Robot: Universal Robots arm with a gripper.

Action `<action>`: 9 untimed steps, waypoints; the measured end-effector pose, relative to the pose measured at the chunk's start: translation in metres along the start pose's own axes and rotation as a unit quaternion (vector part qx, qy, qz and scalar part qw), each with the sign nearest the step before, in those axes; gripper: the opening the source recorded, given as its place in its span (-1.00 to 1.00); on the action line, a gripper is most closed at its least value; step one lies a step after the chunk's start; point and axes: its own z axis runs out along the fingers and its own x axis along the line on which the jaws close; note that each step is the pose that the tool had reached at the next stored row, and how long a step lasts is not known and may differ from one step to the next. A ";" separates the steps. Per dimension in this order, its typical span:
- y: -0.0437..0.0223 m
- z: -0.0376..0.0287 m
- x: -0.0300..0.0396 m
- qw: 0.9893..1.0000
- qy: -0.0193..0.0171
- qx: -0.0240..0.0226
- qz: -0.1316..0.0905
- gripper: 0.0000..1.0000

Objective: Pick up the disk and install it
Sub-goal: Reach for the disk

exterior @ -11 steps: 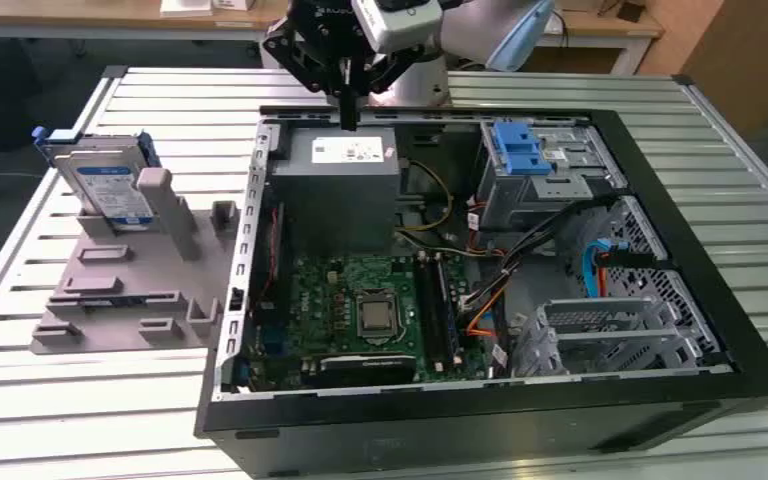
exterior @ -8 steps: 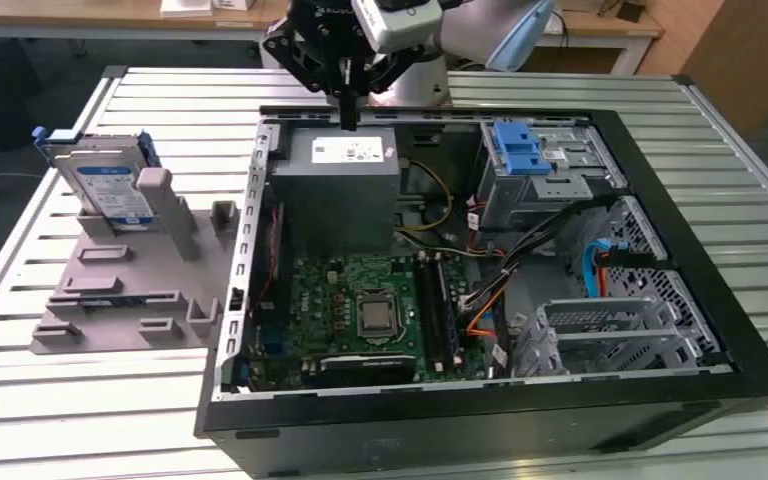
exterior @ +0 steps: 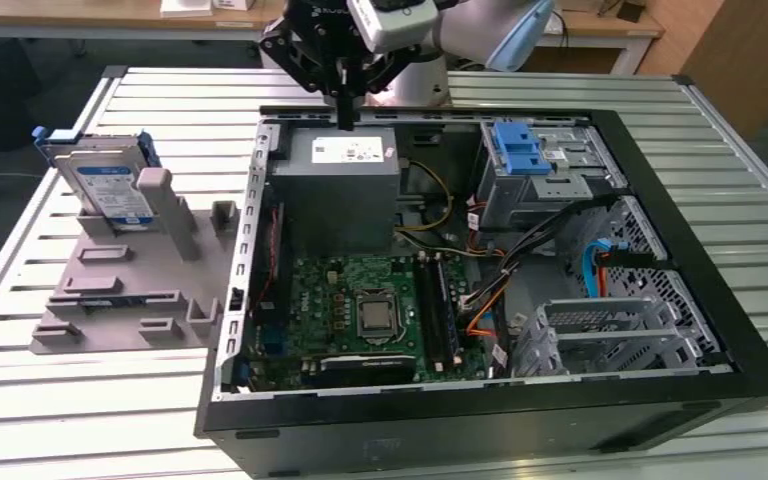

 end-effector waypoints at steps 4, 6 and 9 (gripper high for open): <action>-0.0001 0.0000 0.0029 1.000 0.000 0.000 0.000 -0.79; -0.0002 0.0000 0.0041 1.000 0.000 0.000 0.000 -0.79; -0.0003 0.0000 0.0061 1.000 0.000 0.000 0.000 -0.79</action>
